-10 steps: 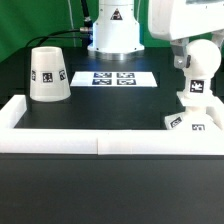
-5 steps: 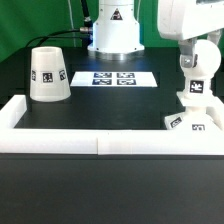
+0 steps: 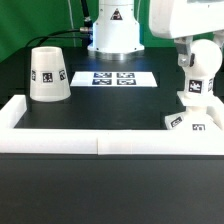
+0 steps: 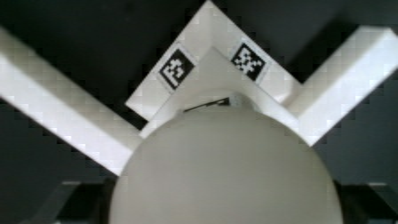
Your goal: Assemble lamp
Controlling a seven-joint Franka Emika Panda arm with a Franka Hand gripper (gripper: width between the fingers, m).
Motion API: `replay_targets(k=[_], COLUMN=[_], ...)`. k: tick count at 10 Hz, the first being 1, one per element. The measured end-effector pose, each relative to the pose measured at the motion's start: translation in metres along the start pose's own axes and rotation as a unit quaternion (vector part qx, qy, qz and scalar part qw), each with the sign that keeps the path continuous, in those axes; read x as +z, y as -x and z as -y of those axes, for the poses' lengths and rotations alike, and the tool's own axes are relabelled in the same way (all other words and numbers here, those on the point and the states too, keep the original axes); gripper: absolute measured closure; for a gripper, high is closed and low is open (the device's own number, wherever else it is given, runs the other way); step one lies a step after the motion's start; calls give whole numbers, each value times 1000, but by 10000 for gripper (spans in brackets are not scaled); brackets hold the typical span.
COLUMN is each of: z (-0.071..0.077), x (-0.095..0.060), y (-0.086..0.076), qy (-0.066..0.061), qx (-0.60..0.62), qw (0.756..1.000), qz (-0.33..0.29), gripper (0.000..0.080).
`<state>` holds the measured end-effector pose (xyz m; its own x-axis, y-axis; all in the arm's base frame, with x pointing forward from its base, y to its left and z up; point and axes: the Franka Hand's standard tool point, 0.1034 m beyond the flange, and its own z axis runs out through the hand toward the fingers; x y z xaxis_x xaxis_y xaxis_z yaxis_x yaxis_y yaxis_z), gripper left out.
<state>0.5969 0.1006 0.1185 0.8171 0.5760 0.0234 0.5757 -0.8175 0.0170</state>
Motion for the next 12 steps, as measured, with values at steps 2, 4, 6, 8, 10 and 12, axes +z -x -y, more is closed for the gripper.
replay_targets(k=[2,4,6,8,10,12], z=[0,0,0,0,1,1], x=[0,0,0,0,1,0], y=[0,1,1,1,1,2], qy=[0,-1,-1,-1,-1,-10], qx=[89,172,261,346,429,516], qw=[996,985,965,938,903,856], qz=[0,0,0,1,1,8], gripper=[222,222,222,222,222,222])
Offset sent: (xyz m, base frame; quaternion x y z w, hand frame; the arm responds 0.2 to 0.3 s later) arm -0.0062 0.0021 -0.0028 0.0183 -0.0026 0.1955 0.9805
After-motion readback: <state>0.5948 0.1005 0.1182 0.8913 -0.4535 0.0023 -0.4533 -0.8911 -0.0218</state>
